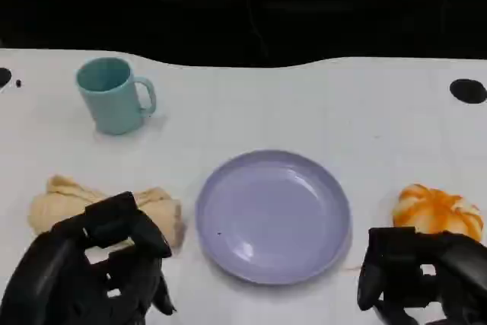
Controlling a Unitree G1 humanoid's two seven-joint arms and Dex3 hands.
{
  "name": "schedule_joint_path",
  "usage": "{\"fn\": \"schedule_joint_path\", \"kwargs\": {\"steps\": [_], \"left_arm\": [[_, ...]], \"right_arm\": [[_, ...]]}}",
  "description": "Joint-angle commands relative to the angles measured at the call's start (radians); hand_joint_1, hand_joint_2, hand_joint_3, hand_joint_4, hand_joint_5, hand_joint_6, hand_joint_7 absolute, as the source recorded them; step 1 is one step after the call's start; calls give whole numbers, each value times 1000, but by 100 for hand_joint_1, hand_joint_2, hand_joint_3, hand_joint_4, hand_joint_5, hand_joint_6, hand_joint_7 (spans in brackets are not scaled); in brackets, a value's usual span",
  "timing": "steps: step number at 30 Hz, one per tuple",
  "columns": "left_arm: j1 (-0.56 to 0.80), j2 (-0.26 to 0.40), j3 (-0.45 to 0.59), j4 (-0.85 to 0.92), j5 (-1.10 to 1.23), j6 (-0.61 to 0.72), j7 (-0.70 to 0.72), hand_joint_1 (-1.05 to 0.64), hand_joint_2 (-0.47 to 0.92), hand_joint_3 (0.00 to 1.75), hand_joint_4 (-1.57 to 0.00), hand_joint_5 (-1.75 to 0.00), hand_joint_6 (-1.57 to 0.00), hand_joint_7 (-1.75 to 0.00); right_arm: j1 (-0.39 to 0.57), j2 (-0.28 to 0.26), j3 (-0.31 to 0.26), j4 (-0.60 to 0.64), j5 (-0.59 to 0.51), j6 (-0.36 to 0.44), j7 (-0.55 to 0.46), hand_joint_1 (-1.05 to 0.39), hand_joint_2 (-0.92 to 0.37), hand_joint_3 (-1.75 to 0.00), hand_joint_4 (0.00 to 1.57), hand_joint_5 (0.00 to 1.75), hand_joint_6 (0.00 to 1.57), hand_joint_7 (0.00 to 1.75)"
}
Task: Grasp the towel on the left side of the plate with the left hand and place it into the plate.
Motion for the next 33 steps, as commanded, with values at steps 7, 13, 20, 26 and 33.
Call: {"fn": "schedule_joint_path", "kwargs": {"steps": [7,13,20,26,33], "left_arm": [[0,13,4,6,3,-24,-4,-11,47,129,-90,-163,-82,-142],[0,16,4,9,-2,-29,-5,-12,47,128,-89,-163,-82,-143],[-1,15,2,7,-1,-27,-1,-11,47,129,-90,-162,-83,-142],[-1,16,7,6,-4,-21,3,-12,46,129,-89,-162,-83,-143],[-5,-7,13,-1,15,-34,40,-17,55,104,-80,-134,-81,-105]], "right_arm": [[-4,-13,0,-3,2,-3,2,-8,-52,-116,74,172,65,147],[-4,-13,0,-2,2,-4,2,-8,-52,-114,74,172,65,147],[-6,-16,-1,-7,1,5,2,-9,-52,-114,74,172,65,147],[-5,-14,1,-4,0,-4,3,-8,-52,-114,74,172,65,147],[-4,-7,2,-6,6,0,0,-7,-52,-116,74,172,66,147]]}}
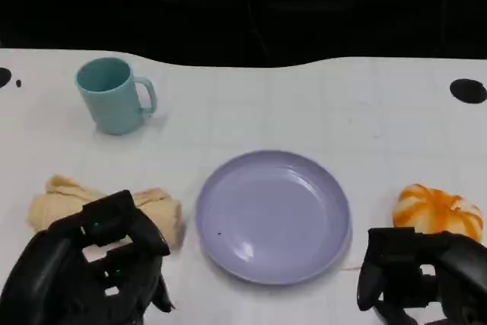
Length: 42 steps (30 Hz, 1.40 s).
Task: Grasp the towel on the left side of the plate with the left hand and place it into the plate.
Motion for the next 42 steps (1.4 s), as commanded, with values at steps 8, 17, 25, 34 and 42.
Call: {"fn": "schedule_joint_path", "kwargs": {"steps": [8,17,25,34,42], "left_arm": [[-10,50,6,5,160,-115,14,-23,87,36,-58,-87,-74,-26],[-129,365,-8,-1,519,-39,-64,-47,92,11,-31,-41,-41,0],[-267,554,-206,96,916,-37,-137,-58,92,6,-20,-31,-25,0],[-431,531,-398,265,1219,-11,-232,-62,91,1,-23,-24,-24,0],[-553,457,-495,486,1330,-41,-272,-62,91,0,-29,-20,-27,-1]], "right_arm": [[6,-6,10,-37,8,20,-13,-8,-50,-117,75,173,66,148],[0,-2,20,-60,17,52,-25,-9,-50,-118,75,172,66,148],[0,-2,16,-76,21,73,-33,-9,-50,-117,76,172,67,147],[1,-4,24,-90,19,85,-43,-11,-50,-116,76,172,68,146],[-2,-7,26,-108,21,104,-50,-10,-49,-117,76,173,67,147]]}}
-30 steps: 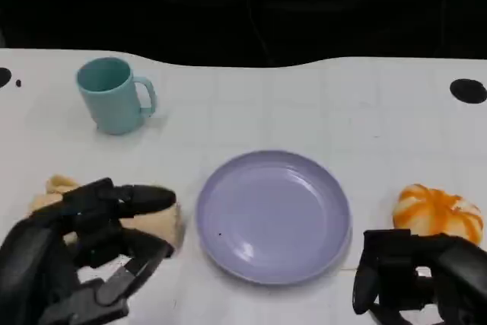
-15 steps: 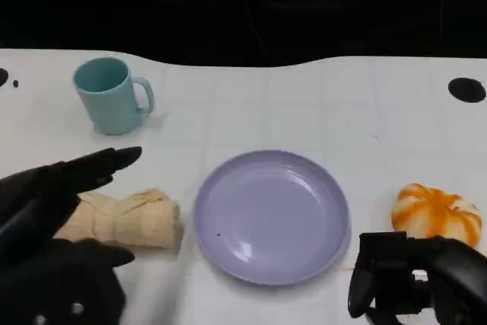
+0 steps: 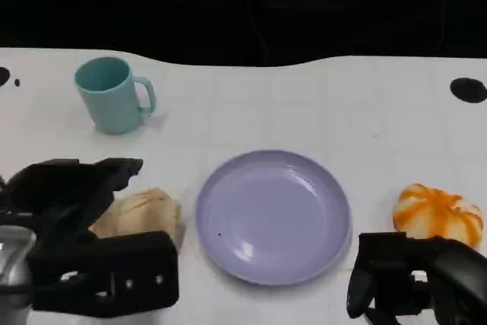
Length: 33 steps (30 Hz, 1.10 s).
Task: Grasp the towel on the left side of the plate with the left hand and place it into the plate.
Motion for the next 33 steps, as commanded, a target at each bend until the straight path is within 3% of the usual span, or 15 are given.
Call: {"fn": "schedule_joint_path", "kwargs": {"steps": [1,11,17,18,19,21,22,23,26,27,28,33], "left_arm": [[-58,-35,-43,134,52,-30,3,-62,91,0,-30,-19,-28,-1],[-144,-129,-91,489,57,-153,125,-56,92,3,-48,-14,-41,-3],[-169,-147,-90,695,17,-305,279,-49,92,18,-80,-24,-65,-8],[-165,-159,-73,712,-2,-324,318,-44,92,19,-80,-47,-74,-6],[-158,-171,-55,724,-21,-342,363,-35,92,24,-70,-89,-90,-6],[-145,-188,-24,739,-54,-381,447,-26,92,29,-69,-109,-106,-8],[-139,-191,-14,743,-65,-399,479,-24,92,35,-73,-125,-114,-14],[-135,-194,-7,743,-68,-408,505,-24,89,39,-74,-149,-111,-38],[-128,-197,3,725,-67,-409,537,-26,91,32,-81,-172,-71,-136],[-125,-197,10,710,-71,-413,546,-26,90,33,-83,-173,-63,-155],[-123,-200,19,689,-75,-404,545,-25,89,33,-83,-174,-60,-164],[-105,-234,73,566,-111,-353,523,-26,89,34,-84,-175,-57,-170]], "right_arm": [[-1,-8,-6,-18,12,13,-4,-10,-49,-117,76,173,67,147],[10,-8,-17,-30,20,17,-5,-11,-49,-118,77,171,68,145],[10,-10,-19,-31,24,24,-6,-11,-49,-117,76,171,68,144],[9,-11,-18,-31,23,23,-6,-11,-49,-117,76,171,68,144],[9,-11,-17,-32,23,24,-6,-11,-49,-117,76,171,68,144],[7,-10,-17,-32,23,25,-7,-11,-49,-117,77,171,68,144],[5,-11,-16,-33,23,27,-7,-11,-49,-117,77,171,68,144],[4,-11,-16,-34,23,30,-8,-11,-49,-117,77,171,68,144],[2,-11,-17,-34,23,33,-9,-12,-49,-117,77,171,68,145],[2,-12,-17,-34,23,33,-8,-12,-48,-117,77,172,68,145],[1,-13,-18,-33,22,32,-7,-12,-48,-117,77,172,68,145],[1,-16,-20,-28,19,26,-5,-11,-49,-118,77,171,68,144]]}}
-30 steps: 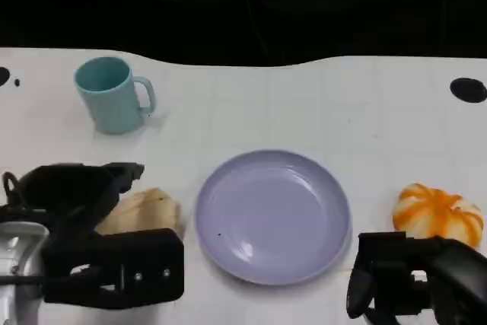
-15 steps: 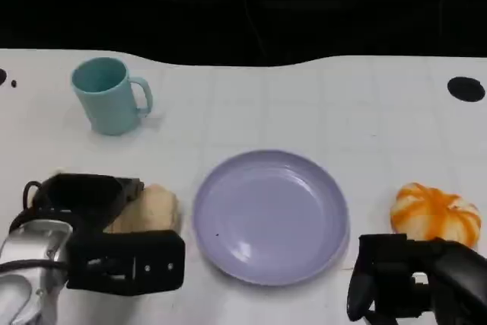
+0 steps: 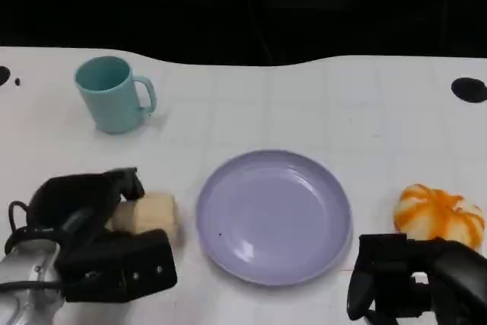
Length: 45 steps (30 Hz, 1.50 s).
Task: Grasp the towel on the left side of the plate with the left hand and place it into the plate.
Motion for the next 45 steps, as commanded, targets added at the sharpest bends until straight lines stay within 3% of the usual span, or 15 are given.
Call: {"fn": "schedule_joint_path", "kwargs": {"steps": [1,6,9,11,13,16,22,28,35,38,40,42,44,45], "left_arm": [[15,-23,54,-116,-40,43,-9,-26,89,34,-85,-175,-57,-172],[35,-38,79,-216,-51,71,-21,-22,84,35,-87,-175,-59,-175],[46,-41,85,-274,-63,70,-36,-21,64,78,-88,-175,-62,-175],[48,-43,83,-304,-65,58,-36,-21,58,89,-89,-175,-63,-175],[48,-47,78,-332,-65,45,-33,-24,44,115,-91,-175,-65,-175],[37,-66,54,-385,-53,38,-44,-24,40,122,-91,-175,-64,-175],[-10,-130,-2,-446,-31,63,-99,-24,44,113,-91,-175,-64,-175],[-66,-203,-68,-430,1,76,-134,-25,39,121,-95,-175,-66,-175],[-101,-255,-133,-388,48,95,-152,-26,42,116,-93,-175,-75,-149],[-109,-271,-149,-375,49,108,-183,-25,44,113,-90,-175,-79,-132],[-112,-277,-156,-374,49,124,-210,-25,48,105,-82,-175,-85,-109],[-114,-278,-160,-379,48,137,-238,-25,56,89,-75,-168,-87,-88],[-116,-266,-168,-393,59,151,-282,-28,73,57,-64,-153,-85,-62],[-120,-255,-176,-402,75,160,-309,-32,81,41,-57,-135,-74,-45]], "right_arm": [[-2,-14,-15,-6,8,-3,2,-11,-49,-118,77,171,68,144],[-1,-14,-17,-10,12,0,4,-11,-48,-118,76,171,68,145],[-1,-13,-20,-12,15,7,3,-10,-48,-119,76,172,68,145],[0,-14,-21,-12,16,7,2,-10,-48,-119,76,172,68,145],[0,-16,-21,-12,17,9,1,-11,-48,-118,76,171,68,145],[-2,-21,-21,-14,16,12,1,-11,-48,-118,76,171,68,145],[4,-19,-17,-16,17,4,-1,-11,-49,-118,76,171,68,145],[4,-17,-13,-20,18,5,-3,-11,-49,-118,76,171,68,144],[0,-20,-6,-17,11,2,-5,-12,-49,-118,77,171,68,144],[-1,-20,-5,-11,10,-1,-4,-13,-48,-117,77,170,69,144],[-1,-16,-8,-10,15,4,-5,-14,-48,-117,78,171,69,144],[-1,-14,-10,-9,18,5,-5,-13,-48,-117,78,171,69,144],[-1,-14,-10,-9,19,5,-4,-12,-49,-117,77,170,69,144],[-1,-15,-10,-10,19,6,-5,-11,-49,-117,77,170,69,144]]}}
